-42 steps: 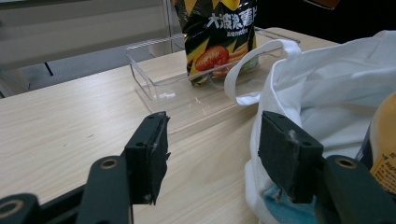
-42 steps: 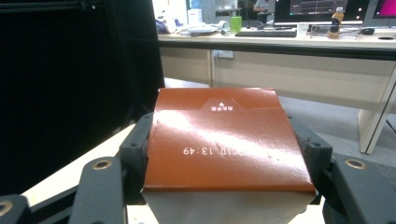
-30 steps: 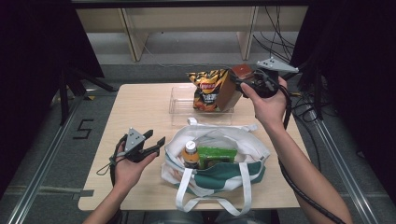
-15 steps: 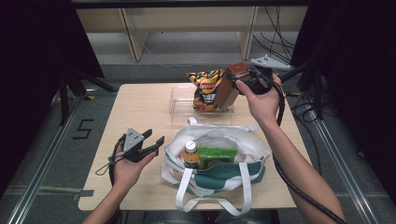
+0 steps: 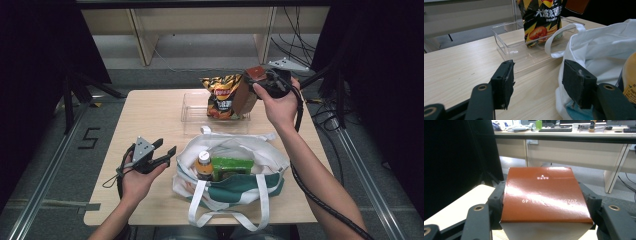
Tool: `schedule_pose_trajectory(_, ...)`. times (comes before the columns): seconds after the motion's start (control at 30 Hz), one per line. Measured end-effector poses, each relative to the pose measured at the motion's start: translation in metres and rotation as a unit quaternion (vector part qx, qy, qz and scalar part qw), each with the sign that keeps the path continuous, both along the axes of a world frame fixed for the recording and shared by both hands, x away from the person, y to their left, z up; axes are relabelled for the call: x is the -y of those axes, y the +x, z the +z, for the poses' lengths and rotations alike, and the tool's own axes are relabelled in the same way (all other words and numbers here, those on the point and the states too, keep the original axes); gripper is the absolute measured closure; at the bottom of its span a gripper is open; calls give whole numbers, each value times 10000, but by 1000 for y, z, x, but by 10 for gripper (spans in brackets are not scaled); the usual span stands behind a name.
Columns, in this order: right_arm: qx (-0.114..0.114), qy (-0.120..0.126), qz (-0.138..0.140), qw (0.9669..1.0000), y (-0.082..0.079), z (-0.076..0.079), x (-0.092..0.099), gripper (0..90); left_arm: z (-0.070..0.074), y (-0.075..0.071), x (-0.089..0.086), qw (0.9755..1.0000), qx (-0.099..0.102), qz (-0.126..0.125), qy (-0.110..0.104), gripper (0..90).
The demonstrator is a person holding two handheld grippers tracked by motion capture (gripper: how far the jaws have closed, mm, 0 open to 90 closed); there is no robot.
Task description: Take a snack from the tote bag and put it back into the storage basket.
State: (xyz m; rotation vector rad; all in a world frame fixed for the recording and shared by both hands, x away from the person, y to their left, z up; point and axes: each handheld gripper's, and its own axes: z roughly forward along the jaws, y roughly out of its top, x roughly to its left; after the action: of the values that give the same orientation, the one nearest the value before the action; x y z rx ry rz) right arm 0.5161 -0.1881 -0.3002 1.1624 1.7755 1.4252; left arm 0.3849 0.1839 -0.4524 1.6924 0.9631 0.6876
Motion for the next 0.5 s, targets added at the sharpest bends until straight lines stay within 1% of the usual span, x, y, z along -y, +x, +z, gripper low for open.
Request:
schedule_pose_trajectory(0.1,-80,19,-35,10000,2,-1,-2,390,0,0,0,10000,-1,2,1,423)
schedule_pose_trajectory(0.13,-17,-52,-22,10000,4,-3,-2,390,0,1,0,10000,-2,1,6,423)
schedule_pose_trajectory(0.17,-67,-17,-62,10000,4,-3,-2,390,0,1,-1,10000,-1,1,9,423)
schedule_pose_trajectory(0.2,-40,-10,-88,10000,5,-4,-2,389,0,1,-1,10000,5,-2,17,423)
schedule_pose_trajectory(0.23,-3,-78,-63,9999,7,-6,-1,390,0,1,-1,10000,8,-6,19,423)
schedule_pose_trajectory(0.3,-139,12,-121,9998,8,-8,-3,390,1,0,-1,10000,3,15,-6,423)
schedule_pose_trajectory(0.33,-147,-9,-114,9998,9,-9,-3,390,1,0,-1,10000,16,19,-10,423)
schedule_pose_trajectory(0.37,-49,-98,-95,9999,11,-11,-3,390,2,0,-1,10000,19,12,-8,423)
schedule_pose_trajectory(0.4,-148,-32,-132,9998,11,-11,-5,390,2,0,-1,10000,28,10,-8,423)
schedule_pose_trajectory(0.47,-172,-38,-144,9997,12,-12,-6,389,1,0,-1,10000,20,10,-7,423)
schedule_pose_trajectory(0.5,-140,-60,-138,9998,12,-13,-7,390,1,0,-1,10000,12,15,-1,423)
